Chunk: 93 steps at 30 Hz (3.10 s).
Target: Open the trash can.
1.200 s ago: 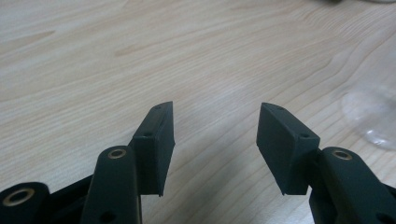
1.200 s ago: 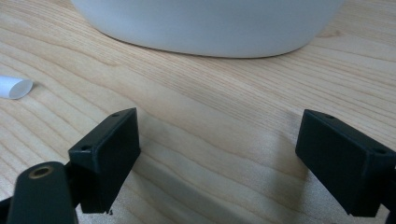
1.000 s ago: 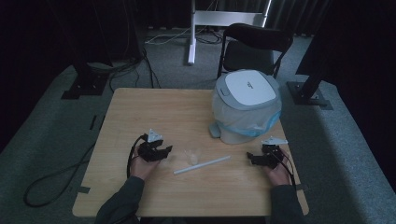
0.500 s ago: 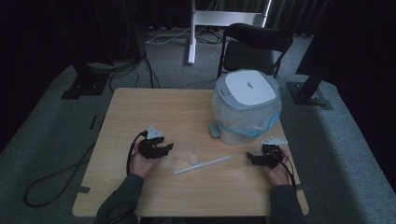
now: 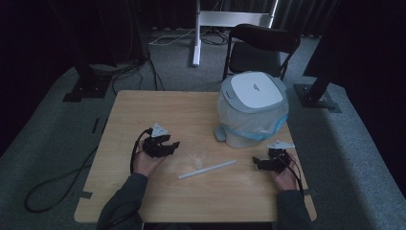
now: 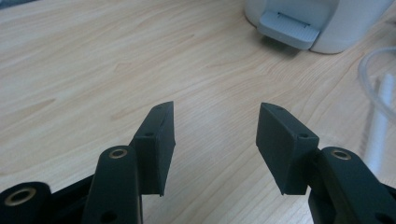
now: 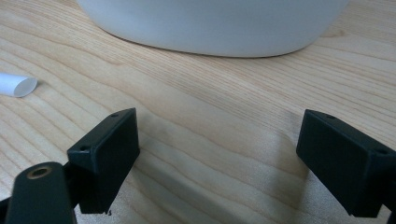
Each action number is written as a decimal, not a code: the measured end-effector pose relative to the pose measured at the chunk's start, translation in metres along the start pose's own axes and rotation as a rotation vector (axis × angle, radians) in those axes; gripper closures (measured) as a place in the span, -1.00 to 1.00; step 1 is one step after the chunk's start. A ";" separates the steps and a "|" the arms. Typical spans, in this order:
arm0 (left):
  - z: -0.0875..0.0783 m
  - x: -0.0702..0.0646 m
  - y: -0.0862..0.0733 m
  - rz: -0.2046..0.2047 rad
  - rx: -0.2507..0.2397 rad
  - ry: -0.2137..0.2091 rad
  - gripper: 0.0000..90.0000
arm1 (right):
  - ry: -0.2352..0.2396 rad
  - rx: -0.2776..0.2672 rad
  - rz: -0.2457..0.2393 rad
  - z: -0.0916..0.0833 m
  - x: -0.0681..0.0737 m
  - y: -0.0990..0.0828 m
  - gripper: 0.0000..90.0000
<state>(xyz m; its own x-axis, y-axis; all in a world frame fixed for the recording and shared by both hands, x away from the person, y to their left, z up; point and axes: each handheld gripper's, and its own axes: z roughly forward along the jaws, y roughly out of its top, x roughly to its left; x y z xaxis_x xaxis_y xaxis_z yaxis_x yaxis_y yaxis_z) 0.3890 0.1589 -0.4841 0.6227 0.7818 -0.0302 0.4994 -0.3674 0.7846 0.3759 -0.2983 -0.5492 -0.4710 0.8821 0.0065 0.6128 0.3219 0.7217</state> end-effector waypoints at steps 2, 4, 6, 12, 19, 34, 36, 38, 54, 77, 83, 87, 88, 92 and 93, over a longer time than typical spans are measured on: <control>-0.001 -0.001 0.005 0.010 -0.006 -0.005 0.04 | 0.000 0.000 0.000 0.000 0.000 0.000 -0.73; -0.001 -0.001 0.007 0.011 -0.009 -0.009 0.04 | 0.000 0.000 0.000 0.000 0.000 0.000 -0.73; -0.002 -0.002 0.012 0.022 -0.014 -0.010 0.04 | 0.000 0.000 0.000 0.000 0.000 0.000 -0.73; -0.004 -0.003 0.019 0.033 -0.026 -0.016 0.04 | 0.000 0.000 0.000 0.000 0.000 0.000 -0.73; -0.006 -0.002 0.025 0.034 -0.043 -0.022 0.04 | 0.000 0.000 0.000 0.000 0.000 0.000 -0.73; -0.013 -0.003 0.044 0.047 -0.072 -0.041 0.06 | 0.000 -0.001 0.002 0.000 0.000 0.000 -0.73; -0.014 -0.004 0.047 0.051 -0.075 -0.045 0.07 | 0.000 -0.001 0.002 0.000 0.000 0.000 -0.73; -0.014 -0.004 0.050 0.055 -0.078 -0.047 0.07 | 0.000 -0.001 0.002 0.000 0.000 0.000 -0.73; -0.017 -0.007 0.066 0.069 -0.102 -0.067 0.10 | -0.001 -0.002 -0.002 0.000 0.000 0.000 -0.73; -0.022 -0.009 0.091 0.099 -0.119 -0.110 0.17 | -0.001 -0.002 -0.001 0.000 0.000 0.000 -0.73; -0.024 -0.011 0.098 0.109 -0.127 -0.120 0.20 | 0.000 -0.002 0.000 0.000 0.000 0.000 -0.73; -0.024 -0.012 0.102 0.112 -0.132 -0.124 0.21 | 0.000 -0.002 0.000 0.000 0.000 0.000 -0.73; -0.024 -0.012 0.103 0.113 -0.131 -0.125 0.21 | 0.000 -0.002 0.000 0.000 0.000 0.000 -0.73; -0.024 -0.013 0.106 0.120 -0.131 -0.130 0.22 | 0.000 -0.002 0.000 0.000 0.000 0.000 -0.73; -0.024 -0.013 0.107 0.122 -0.131 -0.130 0.22 | 0.000 -0.002 0.000 0.000 0.000 0.000 -0.73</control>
<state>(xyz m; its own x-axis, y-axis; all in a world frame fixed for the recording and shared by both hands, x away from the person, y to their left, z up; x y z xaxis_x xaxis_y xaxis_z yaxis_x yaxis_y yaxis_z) 0.4194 0.1213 -0.3849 0.7506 0.6608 -0.0033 0.3384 -0.3801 0.8608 0.3760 -0.2983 -0.5493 -0.4707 0.8823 0.0062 0.6115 0.3211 0.7232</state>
